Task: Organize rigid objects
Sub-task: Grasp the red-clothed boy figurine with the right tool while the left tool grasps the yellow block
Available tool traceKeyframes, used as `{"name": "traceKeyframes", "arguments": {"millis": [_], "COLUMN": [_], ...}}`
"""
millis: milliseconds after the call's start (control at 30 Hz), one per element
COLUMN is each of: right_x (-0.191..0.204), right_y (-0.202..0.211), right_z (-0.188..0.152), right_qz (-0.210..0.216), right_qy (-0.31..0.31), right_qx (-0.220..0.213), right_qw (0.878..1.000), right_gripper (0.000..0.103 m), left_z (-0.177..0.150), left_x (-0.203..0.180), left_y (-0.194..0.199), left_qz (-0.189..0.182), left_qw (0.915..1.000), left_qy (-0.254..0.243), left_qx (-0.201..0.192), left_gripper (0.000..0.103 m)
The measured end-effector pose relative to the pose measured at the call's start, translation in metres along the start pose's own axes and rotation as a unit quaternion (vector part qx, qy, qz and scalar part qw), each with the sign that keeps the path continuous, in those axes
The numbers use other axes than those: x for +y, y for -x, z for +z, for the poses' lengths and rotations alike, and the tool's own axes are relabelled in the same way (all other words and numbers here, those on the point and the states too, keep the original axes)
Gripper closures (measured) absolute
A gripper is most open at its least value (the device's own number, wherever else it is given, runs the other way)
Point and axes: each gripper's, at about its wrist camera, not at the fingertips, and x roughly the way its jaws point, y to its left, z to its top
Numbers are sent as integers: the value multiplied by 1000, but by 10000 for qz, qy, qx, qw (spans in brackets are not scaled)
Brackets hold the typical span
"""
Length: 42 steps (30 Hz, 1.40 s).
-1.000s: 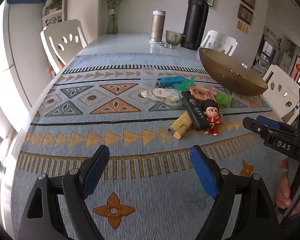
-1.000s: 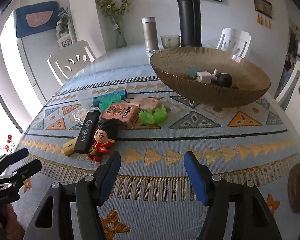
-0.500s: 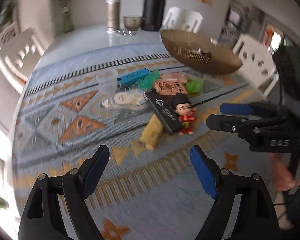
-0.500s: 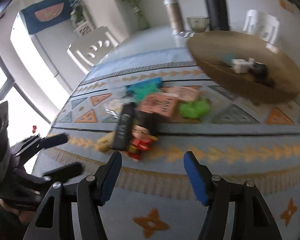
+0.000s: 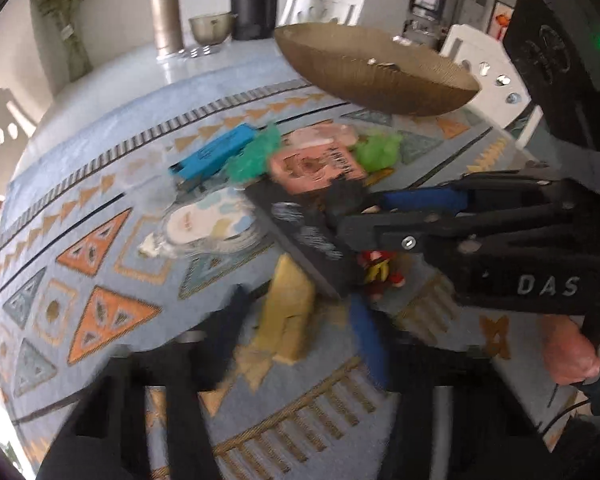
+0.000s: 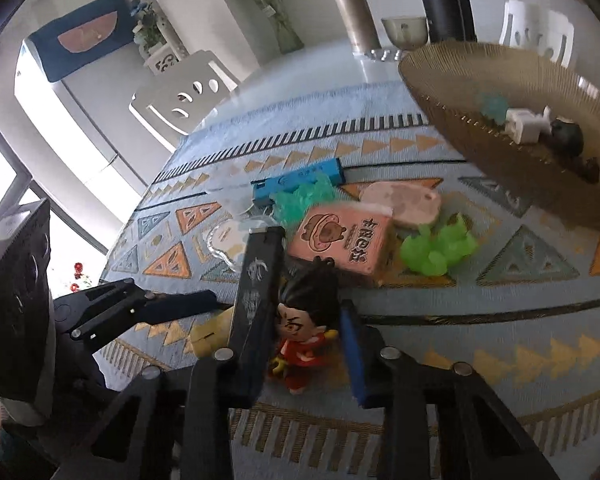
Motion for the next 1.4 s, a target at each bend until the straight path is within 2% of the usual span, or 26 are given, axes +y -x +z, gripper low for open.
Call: {"name": "traceKeyframes", "arguments": {"millis": [100, 200, 267, 333, 367, 400, 467, 500, 533, 600, 767, 833, 867, 900, 1000, 1033, 1067, 1100, 1167, 1200, 1267, 1400], "right_x": [-7, -12, -14, -17, -22, -25, -31, -33, -33, -32, -33, -36, -37, -36, -28, -26, -24, -20, -13, -14, -15, -19], "right_y": [5, 21, 34, 44, 50, 55, 64, 66, 68, 69, 65, 63, 61, 60, 61, 61, 60, 59, 59, 62, 74, 122], "right_z": [-5, -11, -15, -21, -26, -29, -38, -41, -46, -53, -59, -61, -63, -65, -69, -70, -71, -71, -73, -74, -72, -51], "right_qz": [161, 142, -125, -638, -695, -614, -435, -432, -447, -491, -404, -310, -290, -282, -468, -547, -655, -801, -977, -913, -747, -1040], "right_qy": [-147, -192, -126, -61, -91, -123, -202, -190, -140, 18, -9, -98, -142, -154, -77, -71, -56, 24, 191, 175, 154, 150], "right_qx": [25, -75, -65, 107, 136, 149, 232, 242, 256, 301, 326, 360, 364, 333, 235, 205, 163, 125, 38, -11, -195, -974], "right_qw": [9998, 9997, 9998, 9979, 9974, 9979, 9986, 9986, 9986, 9983, 9987, 9988, 9988, 9989, 9986, 9983, 9977, 9967, 9950, 9957, 9969, 9897], "right_gripper": [71, 71, 71, 71, 71, 71, 71, 71, 71, 71, 71, 60, 56, 54, 54, 55, 59, 73, 73, 73, 74, 74], "left_z": [0, -5, -7, -12, -15, -19, -29, -36, -41, -49, -58, -57, -57, -58, -59, -58, -57, -55, -52, -49, -40, 4], "left_x": [1, -5, -9, -13, -12, -10, -2, -1, -5, -13, -25, -28, -27, -27, -38, -42, -44, -46, -49, -52, -56, -62], "left_y": [3, 21, 29, 36, 41, 47, 51, 53, 54, 52, 45, 43, 42, 42, 36, 35, 35, 34, 35, 41, 53, 93], "left_qz": [-60, 129, 572, 1180, 1184, 1028, 546, 326, 333, 545, 621, 703, 744, 722, 1000, 1053, 1063, 1074, 1221, 1251, 1103, 779], "left_qw": [9999, 9998, 9975, 9897, 9895, 9910, 9935, 9944, 9951, 9952, 9933, 9921, 9911, 9908, 9905, 9905, 9903, 9898, 9881, 9880, 9893, 9887], "left_qy": [159, 113, 12, -195, -243, -163, 290, 496, 522, 540, 867, 975, 1060, 1123, 937, 878, 891, 934, 936, 901, 893, 853], "left_qx": [14, 27, 420, 793, 796, 843, 953, 876, 774, 613, 444, 368, 305, 223, 119, 74, 43, 32, 13, -107, -332, -951], "left_gripper": [82, 82, 82, 82, 82, 82, 82, 82, 82, 82, 82, 81, 73, 67, 67, 70, 81, 82, 82, 82, 82, 82]}}
